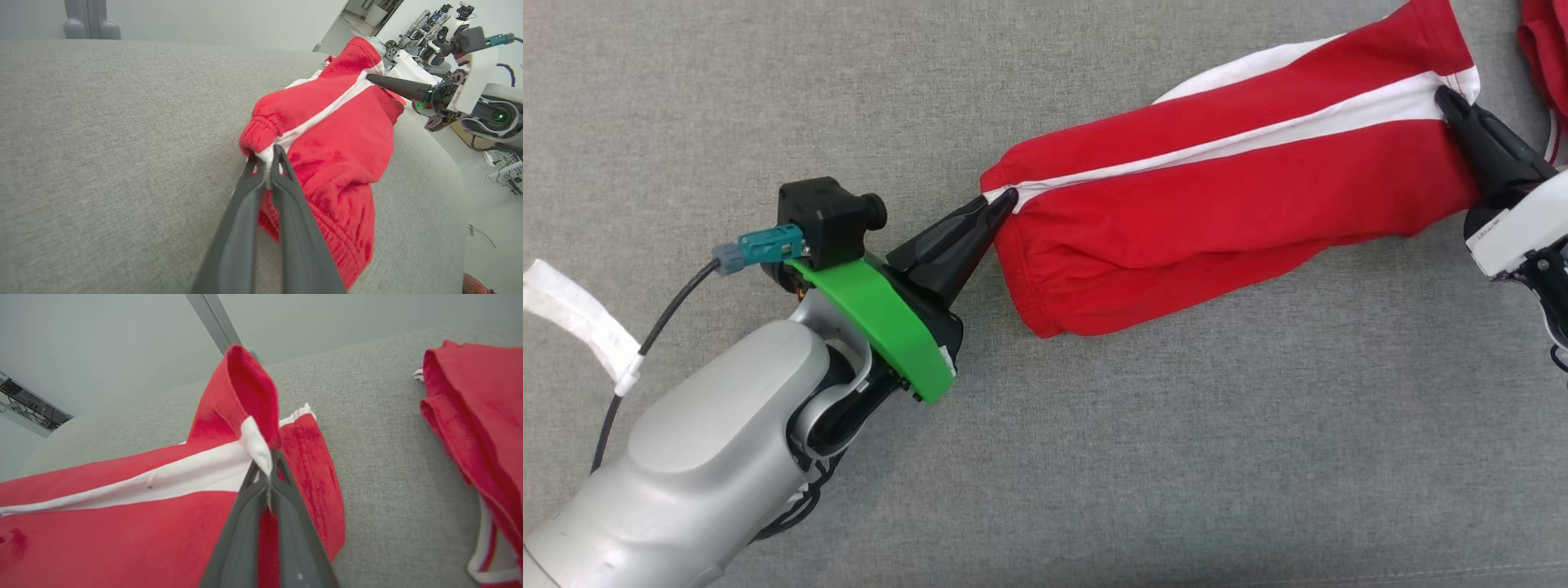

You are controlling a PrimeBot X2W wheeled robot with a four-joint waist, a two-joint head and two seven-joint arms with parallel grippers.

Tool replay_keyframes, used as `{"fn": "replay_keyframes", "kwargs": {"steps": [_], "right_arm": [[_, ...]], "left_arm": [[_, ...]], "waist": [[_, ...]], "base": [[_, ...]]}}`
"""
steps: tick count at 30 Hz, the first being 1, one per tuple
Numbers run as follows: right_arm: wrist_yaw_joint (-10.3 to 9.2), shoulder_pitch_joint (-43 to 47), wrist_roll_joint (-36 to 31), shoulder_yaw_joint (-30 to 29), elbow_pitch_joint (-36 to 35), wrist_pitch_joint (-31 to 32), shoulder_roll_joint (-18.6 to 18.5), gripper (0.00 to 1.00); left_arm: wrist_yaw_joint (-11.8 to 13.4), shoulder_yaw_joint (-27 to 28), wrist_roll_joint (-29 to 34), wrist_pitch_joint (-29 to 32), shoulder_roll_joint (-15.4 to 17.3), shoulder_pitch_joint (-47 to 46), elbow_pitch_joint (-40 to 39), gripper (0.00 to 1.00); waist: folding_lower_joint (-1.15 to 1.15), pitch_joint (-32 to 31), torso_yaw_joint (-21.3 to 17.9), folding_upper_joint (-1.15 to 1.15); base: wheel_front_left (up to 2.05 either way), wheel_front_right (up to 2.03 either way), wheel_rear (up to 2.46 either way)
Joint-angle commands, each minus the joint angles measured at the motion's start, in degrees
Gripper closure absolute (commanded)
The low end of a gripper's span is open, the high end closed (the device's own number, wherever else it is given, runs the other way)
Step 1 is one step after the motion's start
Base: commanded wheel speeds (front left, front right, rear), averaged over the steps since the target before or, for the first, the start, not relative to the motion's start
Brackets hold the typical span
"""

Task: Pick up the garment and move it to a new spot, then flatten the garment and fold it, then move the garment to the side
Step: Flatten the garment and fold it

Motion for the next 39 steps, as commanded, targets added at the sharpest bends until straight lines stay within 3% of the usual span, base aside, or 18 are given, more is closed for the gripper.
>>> {"fn": "replay_keyframes", "kwargs": {"steps": [1,4,6,7,8,9,10,11,17,19,24,26,32,39], "right_arm": [[-0.07,-1.6,0.2,1.0,1.1,0.7,0.1,0.85],[-0.07,-4.4,-0.2,3.0,3.3,0.9,0.2,0.76],[-0.07,-5.7,-0.4,4.3,4.8,0.4,0.3,0.55],[-0.07,-6.4,-0.8,5.0,5.6,0.1,0.2,0.0],[-0.08,-6.9,-1.0,5.5,6.2,-0.5,0.2,0.0],[-0.07,-7.3,-1.2,6.0,6.9,-1.4,0.2,0.0],[-0.07,-7.5,-1.1,6.4,7.3,-2.0,0.3,0.0],[-0.07,-7.6,-1.1,6.9,7.6,-2.9,0.3,0.0],[-0.07,-4.8,-2.8,10.2,7.1,-9.3,-0.3,0.0],[-0.07,-3.2,-3.4,11.1,6.6,-10.9,0.1,0.0],[-0.07,2.4,-5.9,11.3,5.8,-13.0,2.1,0.0],[-0.07,4.7,-7.4,10.2,5.6,-13.2,3.4,0.0],[-0.08,12.8,-14.4,3.6,3.9,-13.2,9.3,0.0],[-0.07,19.3,-19.7,-1.4,3.3,-13.2,14.5,0.0]], "left_arm": [[0.0,-0.9,-1.0,0.0,-0.3,-1.6,0.8,1.0],[0.0,-2.9,-2.3,-0.5,-0.7,-3.5,2.3,1.0],[0.0,-4.5,-3.3,-0.8,-0.8,-4.3,3.3,1.0],[0.0,-5.2,-3.8,-1.1,-0.9,-4.8,3.9,0.78],[0.0,-5.7,-4.4,-1.3,-0.9,-5.1,4.3,0.67],[0.0,-6.4,-4.8,-1.7,-0.9,-5.2,4.8,0.48],[0.0,-6.9,-5.0,-2.0,-0.8,-5.3,5.1,0.17],[0.0,-7.3,-5.3,-2.7,-0.6,-5.2,5.6,0.0],[1.1,-5.8,-2.3,-6.2,1.0,-1.2,7.8,0.0],[3.8,-3.3,0.4,-6.5,1.0,1.3,7.5,0.0],[12.4,9.8,11.0,-6.5,-1.1,13.6,1.3,0.0],[13.9,14.9,14.4,-6.5,-2.6,19.1,-1.9,0.0],[15.2,27.9,25.1,-6.5,-8.4,34.8,-8.6,0.0],[14.3,37.4,37.7,-6.5,-16.8,46.2,-13.7,0.0]], "waist": [[0.0,1.1,0.5,0.0],[0.0,1.7,0.7,0.0],[0.0,1.8,0.8,0.0],[0.0,1.8,0.8,0.0],[0.0,1.7,0.8,0.0],[0.0,1.5,0.8,0.0],[0.0,1.2,0.7,0.0],[0.0,0.8,0.6,0.0],[0.0,-3.1,-0.6,0.0],[0.0,-4.8,-1.2,0.0],[0.0,-9.6,-2.0,0.0],[0.0,-11.7,-2.3,0.0],[0.0,-16.7,-2.9,0.0],[0.0,-19.9,-2.4,0.0]], "base": [[0.0,0.0,0.0],[0.0,0.0,0.0],[0.0,0.0,0.0],[0.0,0.0,0.0],[0.0,0.0,0.0],[0.0,0.0,0.0],[0.0,0.0,0.0],[0.0,0.0,0.0],[0.0,0.0,0.0],[0.0,0.0,0.0],[0.0,0.0,0.0],[0.0,0.0,0.0],[0.0,0.0,0.0],[0.0,0.0,0.0]]}}
